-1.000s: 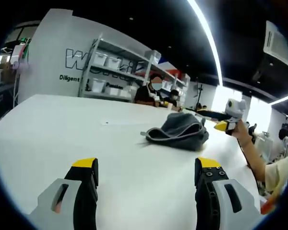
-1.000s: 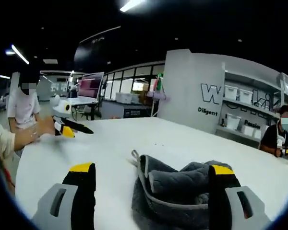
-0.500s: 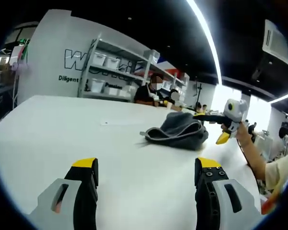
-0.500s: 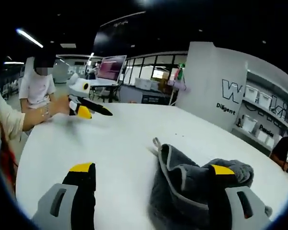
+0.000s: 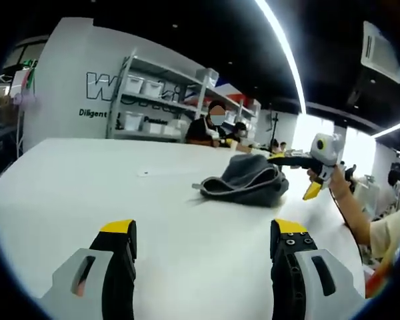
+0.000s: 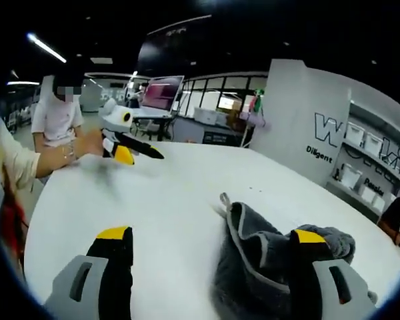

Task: Fold the towel on the table until its edges align and the towel forms a compact rectangular stack.

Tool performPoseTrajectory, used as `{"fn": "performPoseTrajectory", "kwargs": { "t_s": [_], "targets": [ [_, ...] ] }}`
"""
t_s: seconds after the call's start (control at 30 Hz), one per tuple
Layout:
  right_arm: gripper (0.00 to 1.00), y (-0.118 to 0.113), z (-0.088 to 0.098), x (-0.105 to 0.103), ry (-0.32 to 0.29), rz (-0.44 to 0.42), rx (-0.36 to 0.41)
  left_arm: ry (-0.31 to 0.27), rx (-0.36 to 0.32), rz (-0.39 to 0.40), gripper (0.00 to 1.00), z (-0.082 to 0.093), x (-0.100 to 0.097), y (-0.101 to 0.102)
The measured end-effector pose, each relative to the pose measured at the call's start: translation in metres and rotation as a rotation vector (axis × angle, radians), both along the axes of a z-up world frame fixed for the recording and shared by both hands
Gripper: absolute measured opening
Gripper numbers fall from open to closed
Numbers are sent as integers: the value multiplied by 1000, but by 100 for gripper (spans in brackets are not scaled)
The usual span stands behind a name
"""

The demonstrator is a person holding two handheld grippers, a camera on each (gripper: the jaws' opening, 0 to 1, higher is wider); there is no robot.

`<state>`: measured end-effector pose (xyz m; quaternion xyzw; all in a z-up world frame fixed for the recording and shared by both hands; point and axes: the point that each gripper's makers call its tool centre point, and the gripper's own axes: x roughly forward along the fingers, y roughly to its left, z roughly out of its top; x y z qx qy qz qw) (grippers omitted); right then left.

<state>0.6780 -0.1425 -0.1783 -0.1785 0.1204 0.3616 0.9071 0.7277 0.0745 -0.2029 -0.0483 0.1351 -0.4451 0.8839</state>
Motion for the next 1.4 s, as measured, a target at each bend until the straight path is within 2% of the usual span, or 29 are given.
{"fn": "performPoseTrajectory", "kwargs": {
  "t_s": [0.2,0.43,0.63,0.77,1.0,1.13,1.3,1.4],
  "targets": [
    [99,2,5,-2,-7,17,8,-32,17,-20,80,6,-5,-5],
    [99,7,9,-10,-10,41,14,-45,55,-68,80,1,-14,-19],
    [99,9,11,-14,-13,50,33,-22,0,-109,80,6,-20,-28],
    [99,8,14,-17,-14,52,54,-17,-34,-108,80,15,-20,-33],
    [99,7,18,-19,-21,56,73,-65,-22,-156,80,32,-31,-52],
    [99,6,21,-20,-24,60,96,-68,-6,-160,80,33,-28,-54],
    [99,6,22,-25,-33,73,100,-54,-33,-166,79,37,-25,-61],
    [99,4,26,-23,-38,76,111,-76,-4,-161,79,38,-21,-65]
  ]
}}
